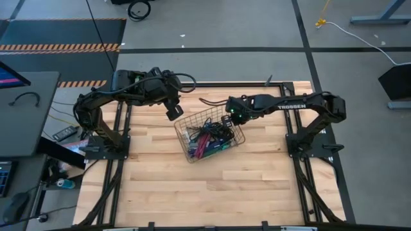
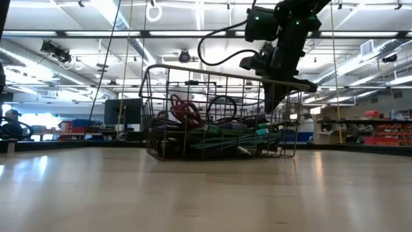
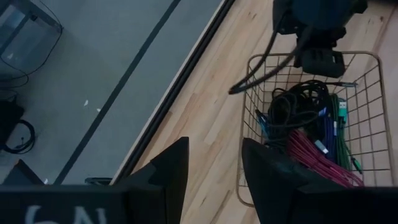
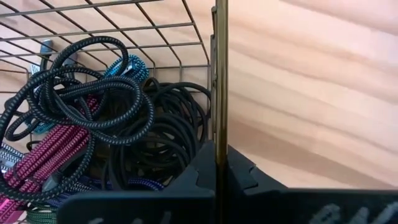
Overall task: Pick and place USB-C Cables
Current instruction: Adjust the wire basket
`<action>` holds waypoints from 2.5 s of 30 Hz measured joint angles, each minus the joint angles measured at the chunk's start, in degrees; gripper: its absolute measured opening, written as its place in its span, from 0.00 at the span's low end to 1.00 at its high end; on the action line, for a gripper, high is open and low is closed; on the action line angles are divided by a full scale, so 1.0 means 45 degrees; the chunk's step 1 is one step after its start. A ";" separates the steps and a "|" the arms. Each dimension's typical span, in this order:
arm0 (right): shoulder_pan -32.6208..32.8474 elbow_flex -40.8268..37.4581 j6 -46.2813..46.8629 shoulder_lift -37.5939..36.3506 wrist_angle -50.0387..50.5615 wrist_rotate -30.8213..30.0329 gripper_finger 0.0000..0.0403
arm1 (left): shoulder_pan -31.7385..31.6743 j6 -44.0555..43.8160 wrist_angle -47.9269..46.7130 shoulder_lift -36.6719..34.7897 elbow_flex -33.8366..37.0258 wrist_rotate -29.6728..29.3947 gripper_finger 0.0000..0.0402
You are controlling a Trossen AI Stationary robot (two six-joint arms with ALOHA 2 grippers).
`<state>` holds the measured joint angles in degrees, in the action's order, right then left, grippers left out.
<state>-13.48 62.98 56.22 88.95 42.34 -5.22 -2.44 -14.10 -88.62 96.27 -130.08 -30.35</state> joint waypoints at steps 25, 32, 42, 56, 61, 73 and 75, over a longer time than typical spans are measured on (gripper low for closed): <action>-0.0787 -0.0029 -0.3826 -0.2933 -0.3130 0.0752 0.24 | 0.0000 -0.0143 0.0198 0.0000 0.0000 0.0000 0.39; -0.3031 -0.0010 -0.6189 -0.1625 -0.6400 0.5582 0.04 | 0.0000 -0.0794 0.0219 0.0000 0.0000 0.0004 0.39; -0.4869 0.2947 -1.0384 0.2643 -0.4703 0.8063 0.01 | -0.0005 -0.1218 0.0219 0.0000 0.0000 0.0000 0.39; -0.4698 0.8906 -1.4935 0.6986 0.2163 0.8070 0.00 | -0.0004 -0.1406 0.0219 0.0000 0.0000 0.0000 0.39; -0.4349 0.8859 -1.5576 0.7106 0.3518 0.7538 0.00 | 0.0000 -0.1406 0.0214 0.0000 0.0000 0.0000 0.39; -0.3645 0.8850 -1.5973 0.6771 0.7089 0.5920 0.00 | -0.0002 -0.1401 0.0167 0.0000 0.0000 0.0000 0.39; -0.3494 0.8845 -1.5973 0.6771 0.7304 0.5879 0.00 | 0.0000 -0.1403 0.0147 0.0000 0.0000 0.0000 0.39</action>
<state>-29.20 102.78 -15.66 119.42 75.21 21.23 -2.44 -20.41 -87.96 96.27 -130.08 -30.35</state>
